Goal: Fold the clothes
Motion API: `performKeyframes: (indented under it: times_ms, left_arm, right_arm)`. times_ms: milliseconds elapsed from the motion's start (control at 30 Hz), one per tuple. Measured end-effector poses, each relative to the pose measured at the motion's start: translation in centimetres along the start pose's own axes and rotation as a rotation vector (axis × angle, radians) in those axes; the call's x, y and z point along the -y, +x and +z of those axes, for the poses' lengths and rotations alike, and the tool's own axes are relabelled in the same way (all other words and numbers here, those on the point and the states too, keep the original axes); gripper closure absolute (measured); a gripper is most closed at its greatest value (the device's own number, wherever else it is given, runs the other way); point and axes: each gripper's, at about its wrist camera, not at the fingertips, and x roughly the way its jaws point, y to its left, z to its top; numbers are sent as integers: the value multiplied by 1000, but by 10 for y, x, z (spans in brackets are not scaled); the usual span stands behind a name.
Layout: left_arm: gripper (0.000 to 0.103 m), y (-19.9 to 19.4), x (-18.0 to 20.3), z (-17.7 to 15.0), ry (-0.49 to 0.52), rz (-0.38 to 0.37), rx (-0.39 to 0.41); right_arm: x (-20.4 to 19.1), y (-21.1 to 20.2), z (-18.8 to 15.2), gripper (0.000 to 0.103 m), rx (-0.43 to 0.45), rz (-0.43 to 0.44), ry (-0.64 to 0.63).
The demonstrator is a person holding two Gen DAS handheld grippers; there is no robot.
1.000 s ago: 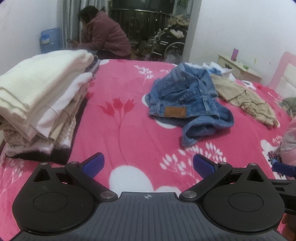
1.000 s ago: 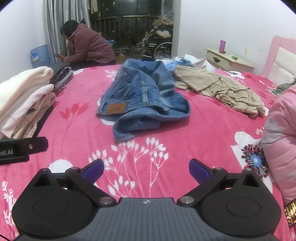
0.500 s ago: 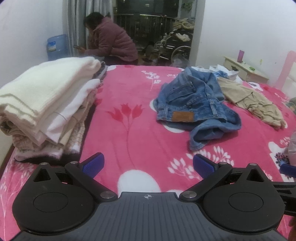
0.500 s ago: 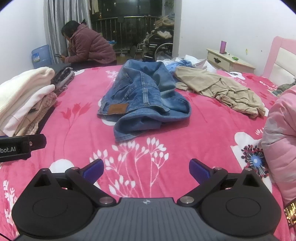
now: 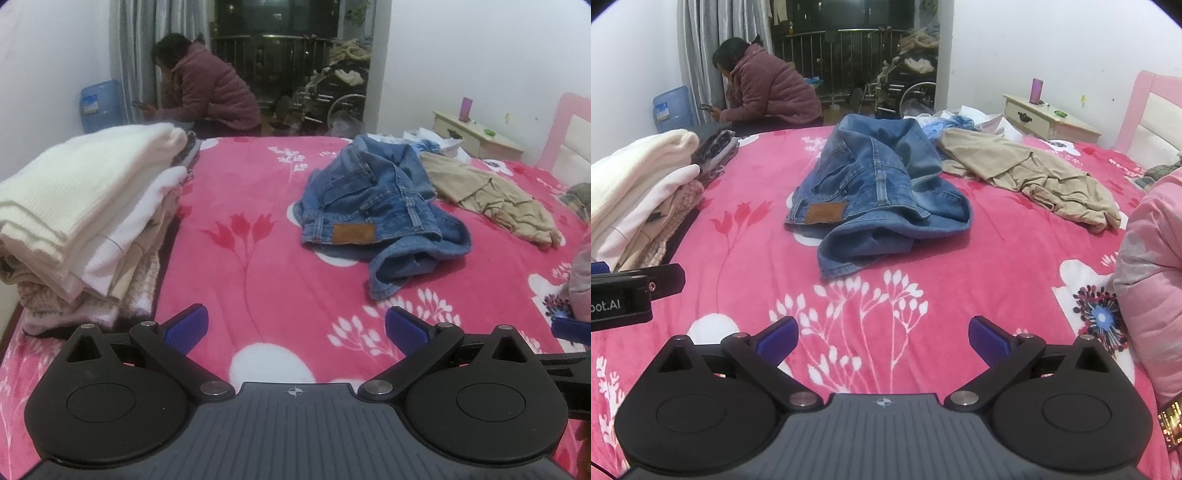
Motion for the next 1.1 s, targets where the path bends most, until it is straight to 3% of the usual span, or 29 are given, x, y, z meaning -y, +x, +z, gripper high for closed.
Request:
performKeyframes:
  times_ms: [633, 967, 1100]
  left_arm:
    - [0, 5, -3, -1, -10, 12, -36]
    - [0, 12, 1, -4, 34, -31, -8]
    - [0, 25, 5, -2, 92, -54, 41]
  right_arm:
    - [-1, 1, -1, 2, -7, -2, -2]
    - [5, 3, -6, 2, 16, -3, -8]
    - [14, 12, -2, 2, 35, 10, 16]
